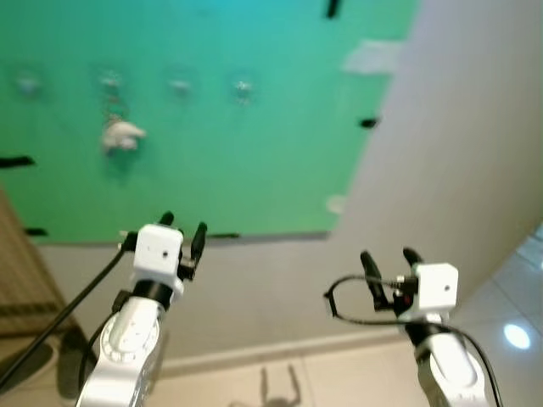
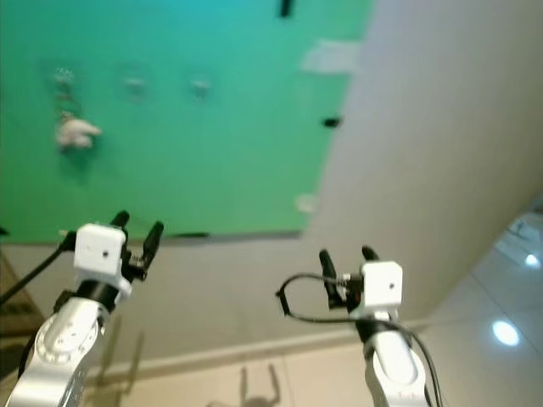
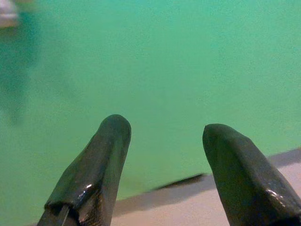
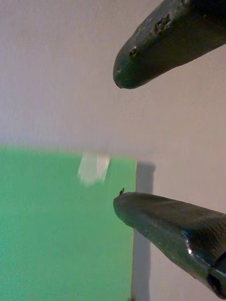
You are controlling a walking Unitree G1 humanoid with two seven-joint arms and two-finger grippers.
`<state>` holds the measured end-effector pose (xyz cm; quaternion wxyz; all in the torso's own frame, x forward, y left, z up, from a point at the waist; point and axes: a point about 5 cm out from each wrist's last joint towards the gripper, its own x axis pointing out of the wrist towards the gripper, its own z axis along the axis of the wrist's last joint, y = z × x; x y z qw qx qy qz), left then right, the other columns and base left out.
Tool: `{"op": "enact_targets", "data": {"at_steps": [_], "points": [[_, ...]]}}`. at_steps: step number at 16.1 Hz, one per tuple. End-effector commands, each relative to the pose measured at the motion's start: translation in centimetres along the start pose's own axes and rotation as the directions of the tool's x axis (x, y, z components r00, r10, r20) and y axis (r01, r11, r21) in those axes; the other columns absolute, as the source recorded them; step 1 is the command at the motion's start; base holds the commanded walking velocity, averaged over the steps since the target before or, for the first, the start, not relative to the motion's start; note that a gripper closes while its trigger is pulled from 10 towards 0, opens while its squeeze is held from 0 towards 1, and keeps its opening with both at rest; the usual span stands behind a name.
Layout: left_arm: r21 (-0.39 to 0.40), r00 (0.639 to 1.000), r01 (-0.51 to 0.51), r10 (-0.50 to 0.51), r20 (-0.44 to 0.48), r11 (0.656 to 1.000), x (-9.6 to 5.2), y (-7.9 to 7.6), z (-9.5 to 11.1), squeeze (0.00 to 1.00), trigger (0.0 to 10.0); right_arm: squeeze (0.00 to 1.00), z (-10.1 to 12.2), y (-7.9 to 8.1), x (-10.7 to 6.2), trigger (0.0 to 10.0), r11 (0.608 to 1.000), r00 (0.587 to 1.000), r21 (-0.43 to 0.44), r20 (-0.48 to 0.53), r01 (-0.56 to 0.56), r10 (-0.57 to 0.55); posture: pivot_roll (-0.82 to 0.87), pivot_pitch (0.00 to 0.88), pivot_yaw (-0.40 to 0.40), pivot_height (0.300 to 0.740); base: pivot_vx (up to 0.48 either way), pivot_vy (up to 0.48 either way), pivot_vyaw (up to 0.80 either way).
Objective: Hang keys on a hook
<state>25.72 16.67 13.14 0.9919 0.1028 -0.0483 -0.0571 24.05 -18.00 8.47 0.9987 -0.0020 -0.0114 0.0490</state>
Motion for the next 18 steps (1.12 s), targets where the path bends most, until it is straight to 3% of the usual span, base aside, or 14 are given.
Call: {"op": "enact_targets", "data": {"at_steps": [1, 5, 6, 9, 10, 13, 15, 18], "points": [[-0.004, 1.000, 0.031, -0.031, 0.002, 1.000, 0.4, -0.9, 0.0, 0.00, 10.0, 0.00, -0.4, -1.0, -0.1, 10.0, 1.000, 0.999, -0.015, -0.031, 0.028, -0.028, -0.05, 0.000, -0.046, 0.740, 0.000, -0.428, 0.00], [0.003, 1.000, 0.030, -0.030, -0.009, 1.000, 0.4, -0.8, -0.4, 0.00, 10.0, 0.00, -0.8, -0.7, -0.3, 10.0, 0.999, 0.999, -0.033, -0.048, 0.020, -0.022, -0.05, 0.000, -0.043, 0.740, 0.000, -0.428, 0.00], [0.039, 0.998, 0.022, -0.020, -0.055, 0.999, 0.7, -0.8, -1.1, 0.00, 10.0, 0.00, -1.1, -0.7, -0.5, 10.0, 0.999, 0.998, -0.030, -0.065, 0.022, -0.024, -0.05, 0.000, -0.041, 0.740, 0.000, 0.000, -0.77], [-0.078, 0.997, 0.062, -0.066, -0.039, 0.995, 1.3, -1.0, -1.0, 0.00, 10.0, 0.00, -1.4, -0.8, -1.0, 10.0, 0.999, 0.997, -0.040, -0.068, 0.031, -0.034, -0.06, 0.000, -0.045, 0.740, 0.000, 0.000, -0.76], [-0.085, 0.996, 0.077, -0.080, -0.032, 0.993, 1.3, -1.1, -0.9, 0.00, 10.0, 0.00, -1.4, -0.9, -1.0, 10.0, 0.998, 0.997, -0.047, -0.068, 0.032, -0.035, -0.06, 0.000, -0.047, 0.740, 0.000, 0.000, -0.76], [-0.072, 0.986, 0.164, -0.166, -0.025, 0.984, 1.3, -2.0, -1.1, 0.00, 10.0, 0.00, -2.2, -1.7, -1.2, 10.0, 0.996, 0.991, -0.024, -0.098, 0.090, -0.092, -0.05, 0.000, -0.054, 0.740, 0.000, 0.480, -0.76], [-0.069, 0.982, 0.175, -0.179, -0.052, 0.982, 1.5, -2.0, -1.6, 0.00, 10.0, 0.00, -2.3, -1.9, -1.0, 10.0, 0.994, 0.988, -0.004, -0.105, 0.111, -0.111, -0.05, 0.000, -0.053, 0.740, 0.000, 0.480, -0.76], [-0.111, 0.981, 0.165, -0.175, -0.088, 0.980, 2.2, -1.8, -2.2, 0.00, 10.0, 0.00, -2.5, -2.0, -1.1, 10.0, 0.992, 0.986, -0.019, -0.110, 0.123, -0.124, -0.06, 0.000, -0.051, 0.740, 0.000, 0.000, -0.75]]}}
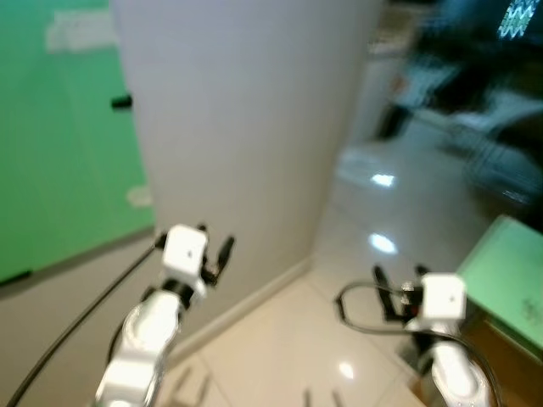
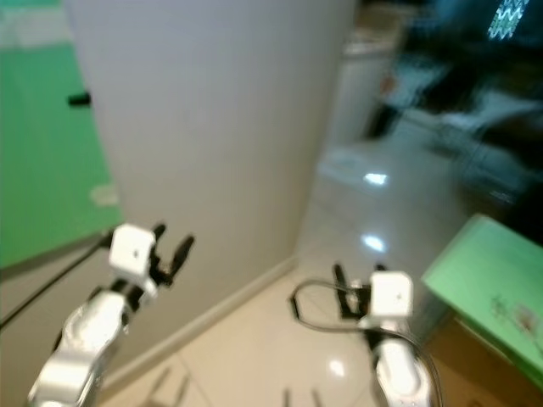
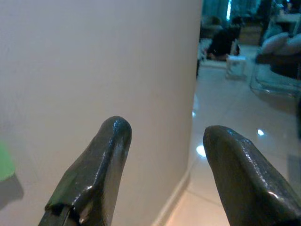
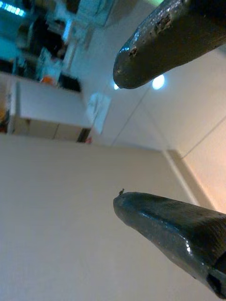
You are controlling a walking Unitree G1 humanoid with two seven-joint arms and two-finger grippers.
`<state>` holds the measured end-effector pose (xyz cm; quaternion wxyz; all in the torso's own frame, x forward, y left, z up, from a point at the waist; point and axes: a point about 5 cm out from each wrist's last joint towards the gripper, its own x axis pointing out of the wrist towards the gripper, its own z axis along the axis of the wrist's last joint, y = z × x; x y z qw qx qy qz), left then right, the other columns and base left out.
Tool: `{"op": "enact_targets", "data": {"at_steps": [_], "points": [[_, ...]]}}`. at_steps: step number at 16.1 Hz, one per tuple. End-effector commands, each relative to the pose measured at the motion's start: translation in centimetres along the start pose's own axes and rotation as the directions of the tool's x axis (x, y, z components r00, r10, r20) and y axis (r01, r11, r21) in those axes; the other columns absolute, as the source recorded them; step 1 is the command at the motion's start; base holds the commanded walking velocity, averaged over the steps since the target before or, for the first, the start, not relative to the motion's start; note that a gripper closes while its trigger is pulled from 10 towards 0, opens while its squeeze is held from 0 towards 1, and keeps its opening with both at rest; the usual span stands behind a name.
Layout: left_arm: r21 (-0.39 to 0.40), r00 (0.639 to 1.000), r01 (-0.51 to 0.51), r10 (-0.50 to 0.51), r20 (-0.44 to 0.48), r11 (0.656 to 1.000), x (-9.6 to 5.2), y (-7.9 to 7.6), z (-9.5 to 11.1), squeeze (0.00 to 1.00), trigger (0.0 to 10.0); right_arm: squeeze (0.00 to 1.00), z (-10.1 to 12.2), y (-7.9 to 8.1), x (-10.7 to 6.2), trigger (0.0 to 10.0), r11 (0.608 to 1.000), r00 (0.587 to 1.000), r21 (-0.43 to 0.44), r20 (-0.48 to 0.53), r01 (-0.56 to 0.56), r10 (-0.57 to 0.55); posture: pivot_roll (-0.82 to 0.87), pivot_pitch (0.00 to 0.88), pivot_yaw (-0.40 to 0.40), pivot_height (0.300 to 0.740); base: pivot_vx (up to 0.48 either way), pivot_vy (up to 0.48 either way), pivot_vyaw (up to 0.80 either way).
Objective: Hang keys on a hook
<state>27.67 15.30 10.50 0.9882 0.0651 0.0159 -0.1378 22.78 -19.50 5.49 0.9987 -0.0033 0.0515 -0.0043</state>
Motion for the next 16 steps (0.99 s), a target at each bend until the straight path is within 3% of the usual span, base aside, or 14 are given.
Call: {"op": "enact_targets", "data": {"at_steps": [1, 4, 6, 8, 9, 12, 13, 14, 16], "points": [[-0.003, 1.000, 0.007, -0.007, 0.019, 1.000, 0.4, 0.0, 0.4, 0.00, 10.0, 0.00, 0.2, -0.7, 0.3, 10.0, 0.999, 1.000, -0.026, 0.009, 0.019, -0.019, -0.06, 0.000, -0.050, 0.740, 0.000, 0.000, -0.74], [-0.001, 0.999, 0.027, -0.027, 0.031, 1.000, 0.2, 0.3, 0.4, 0.00, 10.0, 0.00, 0.2, -0.8, 0.1, 10.0, 0.999, 1.000, -0.043, 0.019, 0.023, -0.023, -0.06, 0.000, -0.045, 0.740, 0.000, 0.000, -0.73], [-0.012, 0.999, -0.020, 0.020, 0.027, 1.000, -0.1, 1.2, 0.0, 0.00, 10.0, 0.00, 0.0, -1.2, -0.2, 10.0, 0.994, 0.995, 0.048, -0.012, 0.096, -0.095, -0.06, 0.000, -0.046, 0.740, 0.000, 0.000, -0.73], [0.085, 0.995, -0.090, 0.086, 0.052, 0.992, -0.4, 2.2, 0.3, 0.00, 10.0, 0.00, 1.3, -1.4, 0.0, 10.0, 0.995, 0.995, 0.018, 0.032, 0.098, -0.099, -0.06, 0.000, -0.046, 0.740, 0.000, 0.000, -0.73], [0.093, 0.995, -0.090, 0.087, 0.039, 0.992, -0.3, 2.2, 0.1, 0.00, 10.0, 0.00, 1.3, -1.5, 0.0, 10.0, 0.994, 0.994, 0.003, 0.034, 0.107, -0.107, -0.05, 0.000, -0.053, 0.740, 0.000, 0.000, -0.71], [0.055, 0.996, -0.084, 0.083, 0.029, 0.995, -0.3, 2.0, 0.0, 0.00, 10.0, 0.00, 1.2, -1.9, 0.2, 10.0, 0.986, 0.986, 0.008, -0.013, 0.167, -0.167, -0.05, 0.000, -0.054, 0.740, 0.000, 0.000, -0.59], [0.044, 0.996, -0.083, 0.082, 0.028, 0.996, -0.3, 1.9, -0.1, 0.00, 10.0, 1.00, 1.3, -1.7, 0.2, 10.0, 0.988, 0.988, 0.011, -0.005, 0.157, -0.157, -0.05, 0.000, -0.054, 0.740, 0.000, 0.000, -0.50], [0.026, 0.997, -0.076, 0.075, 0.034, 0.997, -0.4, 1.7, -0.2, 1.00, 10.0, 1.00, 1.6, -1.4, 0.2, 10.0, 0.991, 0.991, 0.006, 0.011, 0.134, -0.134, -0.05, 0.000, -0.050, 0.740, 0.000, 0.000, -0.56], [0.008, 0.997, -0.063, 0.063, 0.048, 0.998, -0.3, 1.5, -0.1, 1.00, 10.0, 1.00, 1.7, -1.4, 0.2, 10.0, 0.992, 0.991, 0.014, 0.018, 0.129, -0.129, -0.06, 0.000, -0.046, 0.740, 0.000, -0.232, -0.61]]}}
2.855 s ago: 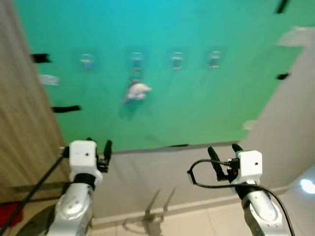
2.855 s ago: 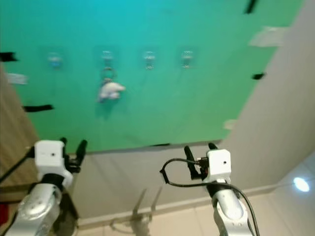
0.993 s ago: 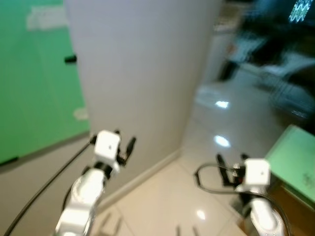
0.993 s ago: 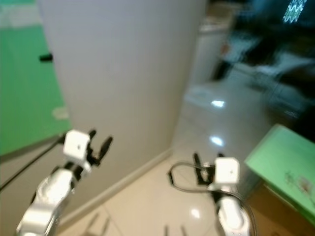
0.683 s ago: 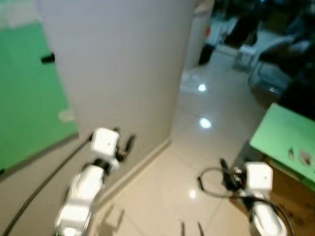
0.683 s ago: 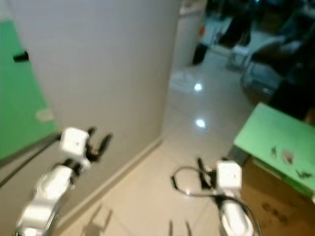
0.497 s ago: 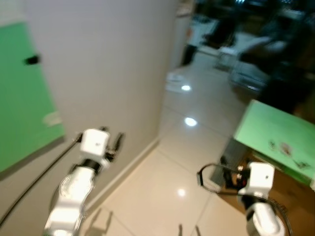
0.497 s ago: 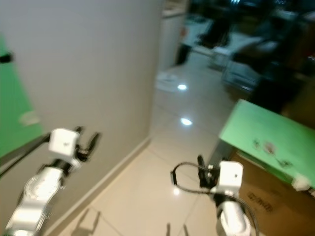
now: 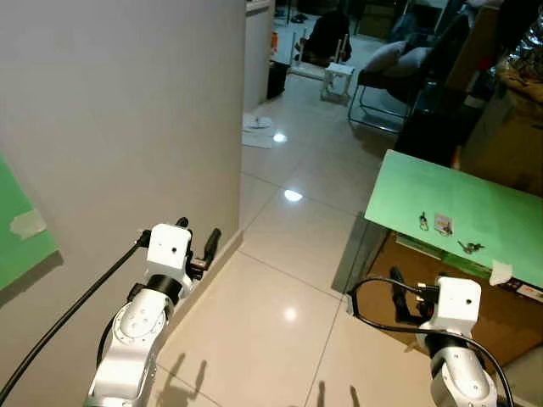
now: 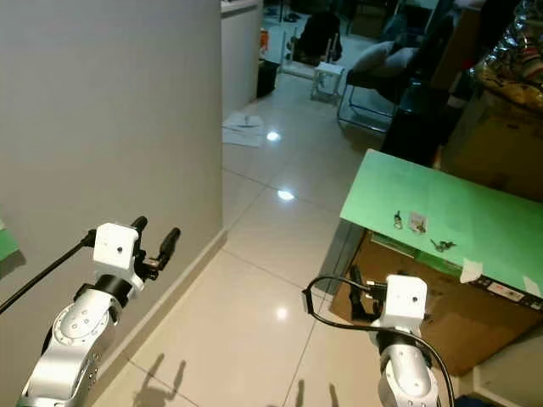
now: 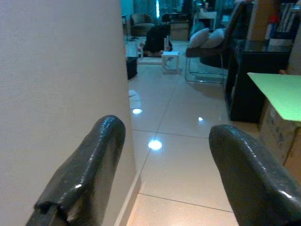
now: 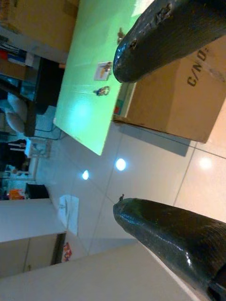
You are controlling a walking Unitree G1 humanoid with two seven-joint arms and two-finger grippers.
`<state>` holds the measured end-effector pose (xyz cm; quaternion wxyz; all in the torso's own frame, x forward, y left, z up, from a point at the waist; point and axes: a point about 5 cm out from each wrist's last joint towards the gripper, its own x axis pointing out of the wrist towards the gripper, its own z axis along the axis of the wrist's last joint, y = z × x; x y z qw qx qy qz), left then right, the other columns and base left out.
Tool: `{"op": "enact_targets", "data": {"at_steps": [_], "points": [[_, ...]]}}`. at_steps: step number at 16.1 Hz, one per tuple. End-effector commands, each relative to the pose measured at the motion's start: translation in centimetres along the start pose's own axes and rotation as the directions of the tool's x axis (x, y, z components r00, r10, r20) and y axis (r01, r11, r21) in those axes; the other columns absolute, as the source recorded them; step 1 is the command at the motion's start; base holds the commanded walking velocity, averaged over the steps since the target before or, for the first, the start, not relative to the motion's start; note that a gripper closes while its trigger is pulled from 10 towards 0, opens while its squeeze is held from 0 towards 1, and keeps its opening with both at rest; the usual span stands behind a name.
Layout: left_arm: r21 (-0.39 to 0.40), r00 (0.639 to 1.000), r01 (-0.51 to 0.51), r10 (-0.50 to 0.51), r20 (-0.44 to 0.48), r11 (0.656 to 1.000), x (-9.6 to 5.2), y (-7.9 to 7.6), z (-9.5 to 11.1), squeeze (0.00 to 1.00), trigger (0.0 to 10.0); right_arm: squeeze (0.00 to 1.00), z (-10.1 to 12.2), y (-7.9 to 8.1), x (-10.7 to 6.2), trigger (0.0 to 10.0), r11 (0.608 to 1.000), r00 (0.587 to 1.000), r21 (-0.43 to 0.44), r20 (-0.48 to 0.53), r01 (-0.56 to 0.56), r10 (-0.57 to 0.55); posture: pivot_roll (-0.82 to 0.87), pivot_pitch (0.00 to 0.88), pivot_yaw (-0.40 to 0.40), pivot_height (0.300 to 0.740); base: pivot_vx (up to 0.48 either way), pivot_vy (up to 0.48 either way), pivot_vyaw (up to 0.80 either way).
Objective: Hang keys on a hook
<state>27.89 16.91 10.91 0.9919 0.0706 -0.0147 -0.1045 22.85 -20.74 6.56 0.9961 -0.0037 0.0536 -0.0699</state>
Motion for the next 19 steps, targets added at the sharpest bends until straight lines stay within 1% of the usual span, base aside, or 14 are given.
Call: {"op": "enact_targets", "data": {"at_steps": [1, 3, 5, 6, 7, 8, 9, 10, 11, 13, 14, 16, 17, 19], "points": [[-0.018, 1.000, 0.005, -0.005, -0.003, 1.000, 0.1, -0.3, -0.2, 1.00, 10.0, 1.00, 0.5, -0.3, 0.2, 10.0, 1.000, 1.000, 0.021, 0.017, 0.009, -0.010, -0.06, 0.000, -0.043, 0.740, 0.000, -0.439, -0.64], [-0.037, 1.000, 0.008, -0.008, -0.004, 0.999, 0.2, -0.3, -0.3, 1.00, 10.0, 1.00, 0.6, -0.5, 0.1, 10.0, 1.000, 0.999, -0.003, 0.015, 0.030, -0.030, -0.07, 0.000, -0.042, 0.740, 0.279, -0.386, -0.67], [-0.040, 1.000, 0.001, -0.001, -0.009, 0.999, 0.1, -0.1, -0.4, 1.00, 10.0, 1.00, 0.6, -0.5, 0.0, 10.0, 1.000, 1.000, 0.004, 0.014, 0.024, -0.024, -0.07, 0.000, -0.042, 0.740, 0.352, -0.322, -0.68], [-0.047, 1.000, -0.004, 0.003, -0.013, 0.999, 0.1, 0.0, -0.5, 1.00, 10.0, 1.00, 0.7, -0.4, 0.0, 10.0, 1.000, 1.000, 0.002, 0.016, 0.016, -0.016, -0.07, 0.000, -0.046, 0.740, 0.412, 0.000, -0.68], [-0.052, 1.000, -0.004, 0.003, -0.012, 0.999, 0.0, 0.1, -0.5, 1.00, 10.0, 1.00, 0.7, -0.2, 0.0, 10.0, 1.000, 1.000, -0.003, 0.018, 0.003, -0.003, -0.06, 0.000, -0.051, 0.740, 0.000, 0.000, -0.68], [-0.048, 1.000, -0.013, 0.013, -0.004, 0.999, -0.1, 0.2, -0.3, 1.00, 10.0, 1.00, 0.8, 0.4, 0.2, 10.0, 0.999, 0.999, -0.032, 0.027, -0.040, 0.041, -0.05, 0.000, -0.060, 0.740, 0.000, 0.000, -0.66], [-0.044, 1.000, -0.016, 0.016, -0.004, 0.999, -0.1, 0.2, -0.3, 1.00, 10.0, 1.00, 0.8, 0.5, 0.2, 10.0, 0.998, 0.999, -0.031, 0.026, -0.047, 0.047, -0.05, 0.000, -0.061, 0.740, 0.000, 0.000, -0.66], [-0.047, 1.000, -0.017, 0.017, 0.001, 0.999, -0.2, 0.0, -0.2, 0.00, 10.0, 1.00, 0.9, 0.6, 0.3, 10.0, 0.998, 0.998, -0.026, 0.024, -0.061, 0.062, -0.05, 0.000, -0.066, 0.740, 0.000, 0.000, -0.74], [-0.047, 1.000, -0.018, 0.019, 0.002, 0.999, -0.1, -0.2, -0.1, 0.00, 10.0, 1.00, 0.9, 0.7, 0.4, 10.0, 0.996, 0.997, -0.042, 0.026, -0.077, 0.078, -0.05, 0.000, -0.069, 0.740, 0.000, 0.000, -0.74], [-0.045, 1.000, -0.020, 0.020, 0.005, 0.999, -0.1, -0.4, -0.1, 0.00, 10.0, 1.00, 0.8, 0.7, 0.6, 10.0, 0.996, 0.997, -0.050, 0.018, -0.074, 0.075, -0.05, 0.000, -0.070, 0.740, 0.000, 0.000, 0.00], [-0.033, 1.000, 0.014, -0.013, 0.026, 0.999, -0.3, -1.0, 0.1, 0.00, 10.0, 1.00, 0.9, 0.9, 0.8, 10.0, 0.995, 0.996, -0.054, 0.025, -0.087, 0.088, -0.05, 0.000, -0.069, 0.740, 0.315, 0.000, 0.00], [-0.040, 1.000, 0.018, -0.017, 0.024, 0.999, -0.3, -1.1, 0.0, 0.00, 10.0, 1.00, 1.0, 1.1, 0.8, 10.0, 0.994, 0.995, -0.060, 0.033, -0.096, 0.098, -0.05, 0.000, -0.068, 0.740, 0.480, 0.000, 0.00], [-0.018, 0.999, 0.037, -0.036, 0.027, 0.999, -0.3, -1.5, 0.0, 0.00, 10.0, 1.00, 1.0, 1.1, 0.8, 10.0, 0.994, 0.995, -0.062, 0.031, -0.089, 0.091, -0.06, 0.000, -0.063, 0.740, 0.480, 0.000, 0.00], [-0.016, 0.998, 0.059, -0.058, 0.040, 0.998, -0.2, -1.9, 0.3, 0.00, 10.0, 1.00, 0.5, 1.0, 0.8, 10.0, 0.994, 0.995, -0.048, 0.002, -0.096, 0.096, -0.06, 0.000, -0.062, 0.740, 0.480, 0.000, -0.67]]}}
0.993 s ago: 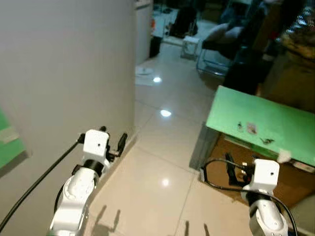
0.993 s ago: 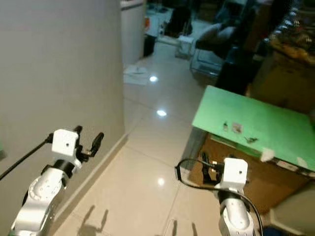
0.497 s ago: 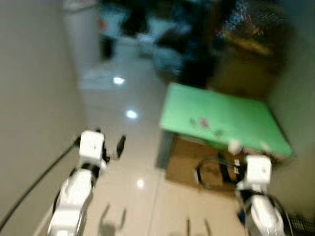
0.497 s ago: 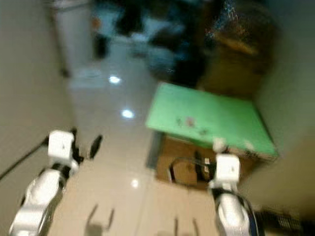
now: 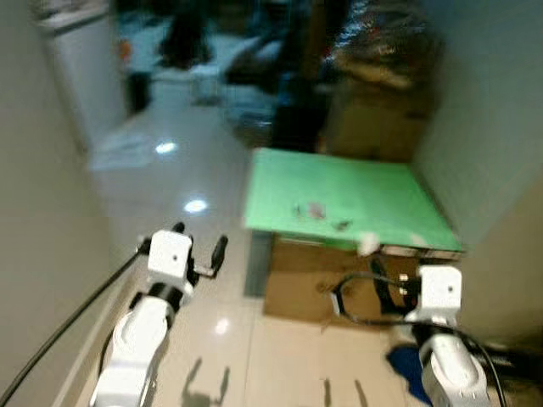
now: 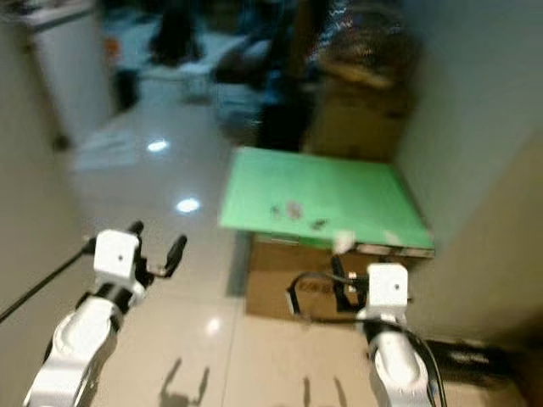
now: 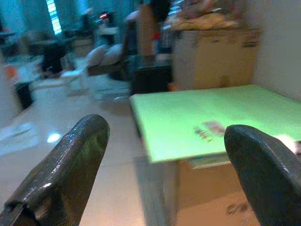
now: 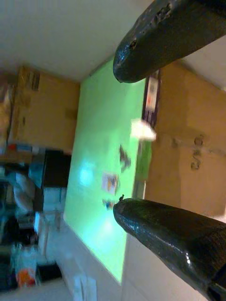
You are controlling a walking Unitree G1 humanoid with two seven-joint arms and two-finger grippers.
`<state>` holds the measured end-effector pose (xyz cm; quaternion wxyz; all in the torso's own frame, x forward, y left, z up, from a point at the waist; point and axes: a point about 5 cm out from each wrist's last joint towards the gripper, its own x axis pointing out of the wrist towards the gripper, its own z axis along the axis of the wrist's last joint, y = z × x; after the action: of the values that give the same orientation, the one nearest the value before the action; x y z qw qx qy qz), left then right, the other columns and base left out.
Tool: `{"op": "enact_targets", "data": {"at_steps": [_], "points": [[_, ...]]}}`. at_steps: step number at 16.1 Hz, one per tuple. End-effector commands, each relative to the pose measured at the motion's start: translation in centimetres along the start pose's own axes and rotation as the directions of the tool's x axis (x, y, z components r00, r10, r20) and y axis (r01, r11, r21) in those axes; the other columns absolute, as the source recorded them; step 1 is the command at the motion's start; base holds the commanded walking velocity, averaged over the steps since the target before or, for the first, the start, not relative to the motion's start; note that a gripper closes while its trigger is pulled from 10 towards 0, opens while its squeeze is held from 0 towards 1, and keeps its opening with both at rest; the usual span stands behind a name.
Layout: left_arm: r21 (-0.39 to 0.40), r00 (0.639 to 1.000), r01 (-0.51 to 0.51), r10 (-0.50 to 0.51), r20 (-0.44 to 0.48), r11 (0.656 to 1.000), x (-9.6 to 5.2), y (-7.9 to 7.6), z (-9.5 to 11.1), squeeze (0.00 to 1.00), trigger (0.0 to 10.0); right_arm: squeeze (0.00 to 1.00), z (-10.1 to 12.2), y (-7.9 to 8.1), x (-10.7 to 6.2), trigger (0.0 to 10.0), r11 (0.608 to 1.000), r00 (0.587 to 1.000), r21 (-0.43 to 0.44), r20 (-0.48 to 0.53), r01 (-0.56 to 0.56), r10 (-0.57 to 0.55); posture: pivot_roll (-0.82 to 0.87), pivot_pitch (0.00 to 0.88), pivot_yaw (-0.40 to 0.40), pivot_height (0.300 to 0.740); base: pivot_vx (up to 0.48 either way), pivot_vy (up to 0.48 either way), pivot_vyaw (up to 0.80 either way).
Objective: Hang keys on a hook
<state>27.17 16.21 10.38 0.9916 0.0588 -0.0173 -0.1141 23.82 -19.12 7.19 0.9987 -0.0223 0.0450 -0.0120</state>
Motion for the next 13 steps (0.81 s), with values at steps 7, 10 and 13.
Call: {"op": "enact_targets", "data": {"at_steps": [7, 10, 13], "points": [[0.012, 0.994, 0.099, -0.099, 0.043, 0.995, 0.44, -1.95, 0.87, 0.00, 10.0, 1.00, -0.39, -0.85, -0.21, 10.0, 0.999, 0.999, -0.015, -0.013, 0.031, -0.031, -0.07, 0.000, -0.053, 0.740, 0.480, 0.000, -0.73], [0.009, 0.995, 0.097, -0.097, 0.040, 0.995, 0.62, -1.98, 0.83, 0.00, 10.0, 1.00, -0.37, -0.85, -0.11, 10.0, 0.999, 1.000, -0.019, -0.006, 0.026, -0.026, -0.08, 0.000, -0.052, 0.740, 0.480, 0.000, 0.00], [-0.002, 0.996, 0.081, -0.081, 0.029, 0.997, 0.72, -1.95, 0.71, 0.00, 10.0, 1.00, -0.39, -0.79, 0.00, 10.0, 1.000, 1.000, -0.017, -0.008, 0.022, -0.022, -0.08, 0.000, -0.051, 0.740, 0.480, 0.000, 0.00]]}}
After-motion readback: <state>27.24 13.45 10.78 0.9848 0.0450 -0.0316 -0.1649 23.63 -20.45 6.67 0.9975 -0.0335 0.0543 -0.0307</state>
